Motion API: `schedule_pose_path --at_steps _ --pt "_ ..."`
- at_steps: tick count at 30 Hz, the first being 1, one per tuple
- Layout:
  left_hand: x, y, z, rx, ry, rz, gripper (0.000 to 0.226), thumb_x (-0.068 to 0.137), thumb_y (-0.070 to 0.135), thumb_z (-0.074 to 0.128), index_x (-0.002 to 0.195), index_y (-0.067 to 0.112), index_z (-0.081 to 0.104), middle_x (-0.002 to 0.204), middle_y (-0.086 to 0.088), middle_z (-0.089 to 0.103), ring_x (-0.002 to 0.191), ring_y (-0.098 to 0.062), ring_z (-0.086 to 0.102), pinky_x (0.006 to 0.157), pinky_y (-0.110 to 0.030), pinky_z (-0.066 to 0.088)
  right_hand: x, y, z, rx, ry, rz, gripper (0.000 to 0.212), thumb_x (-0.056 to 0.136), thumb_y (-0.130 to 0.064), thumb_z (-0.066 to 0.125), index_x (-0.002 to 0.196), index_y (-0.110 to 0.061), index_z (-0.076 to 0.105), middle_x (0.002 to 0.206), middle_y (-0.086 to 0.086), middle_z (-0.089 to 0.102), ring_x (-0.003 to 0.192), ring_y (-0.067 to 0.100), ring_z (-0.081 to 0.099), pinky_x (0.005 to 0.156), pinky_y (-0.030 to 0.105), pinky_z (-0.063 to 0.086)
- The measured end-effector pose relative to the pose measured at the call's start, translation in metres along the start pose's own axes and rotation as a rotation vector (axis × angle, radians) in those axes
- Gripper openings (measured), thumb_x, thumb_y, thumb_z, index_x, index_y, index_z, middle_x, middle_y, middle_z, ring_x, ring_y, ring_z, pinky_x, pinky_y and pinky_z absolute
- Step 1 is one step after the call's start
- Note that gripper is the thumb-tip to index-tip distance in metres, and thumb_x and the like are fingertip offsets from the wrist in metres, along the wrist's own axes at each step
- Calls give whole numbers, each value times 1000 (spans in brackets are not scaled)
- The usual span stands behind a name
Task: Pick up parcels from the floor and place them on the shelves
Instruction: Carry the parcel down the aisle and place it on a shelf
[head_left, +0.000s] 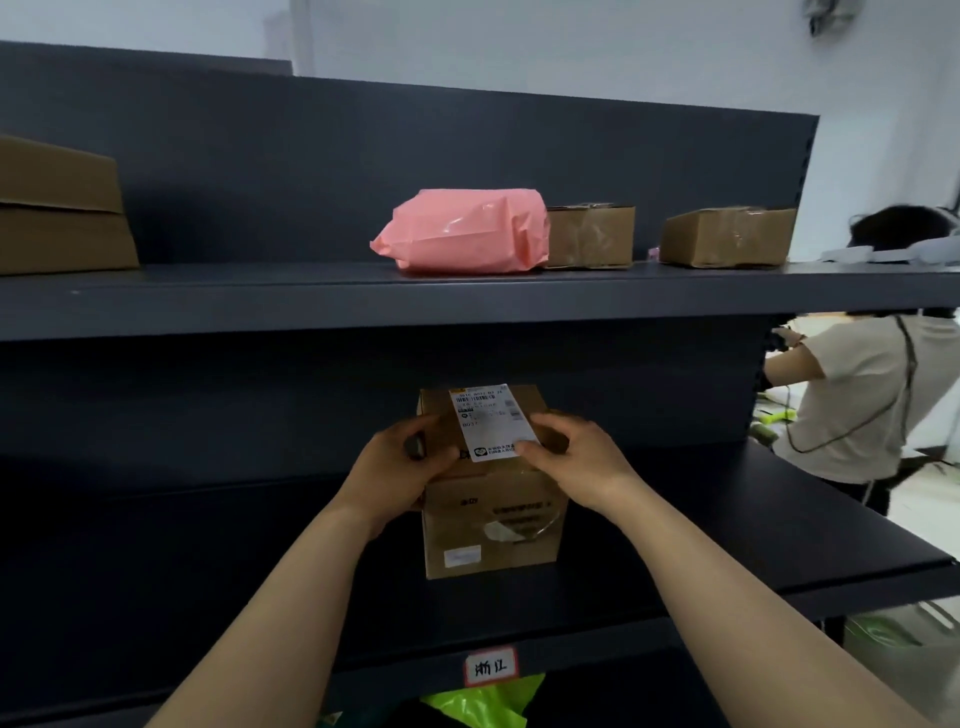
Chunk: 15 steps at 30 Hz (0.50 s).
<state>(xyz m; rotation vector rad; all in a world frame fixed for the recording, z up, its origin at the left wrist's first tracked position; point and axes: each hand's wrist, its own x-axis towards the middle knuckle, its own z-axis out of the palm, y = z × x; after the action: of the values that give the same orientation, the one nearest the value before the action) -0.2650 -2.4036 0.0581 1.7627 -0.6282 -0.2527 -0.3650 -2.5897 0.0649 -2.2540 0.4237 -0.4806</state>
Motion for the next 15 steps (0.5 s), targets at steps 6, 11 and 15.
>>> schedule_pose_path --at_steps 6,11,15 --pt "5 7 -4 25 -28 -125 52 86 24 67 135 25 49 119 -7 62 97 -23 67 73 -41 60 11 0 -5 0 -104 -20 58 88 -44 60 140 -24 43 144 -1 44 120 12 48 88 22 41" --pt "4 10 -5 34 -38 -182 39 89 25 64 127 26 55 109 -5 68 96 -22 68 75 -44 60 15 -5 -7 -33 -172 -5 55 89 -45 57 139 -25 45 139 -1 49 104 10 51 88 24 46" --pt "4 11 -11 17 -48 -213 39 89 24 63 126 28 55 110 -5 68 99 -21 67 77 -44 60 16 -8 -5 -45 -171 -20 53 88 -46 57 136 -25 48 135 -1 52 107 13 55 92 30 49"
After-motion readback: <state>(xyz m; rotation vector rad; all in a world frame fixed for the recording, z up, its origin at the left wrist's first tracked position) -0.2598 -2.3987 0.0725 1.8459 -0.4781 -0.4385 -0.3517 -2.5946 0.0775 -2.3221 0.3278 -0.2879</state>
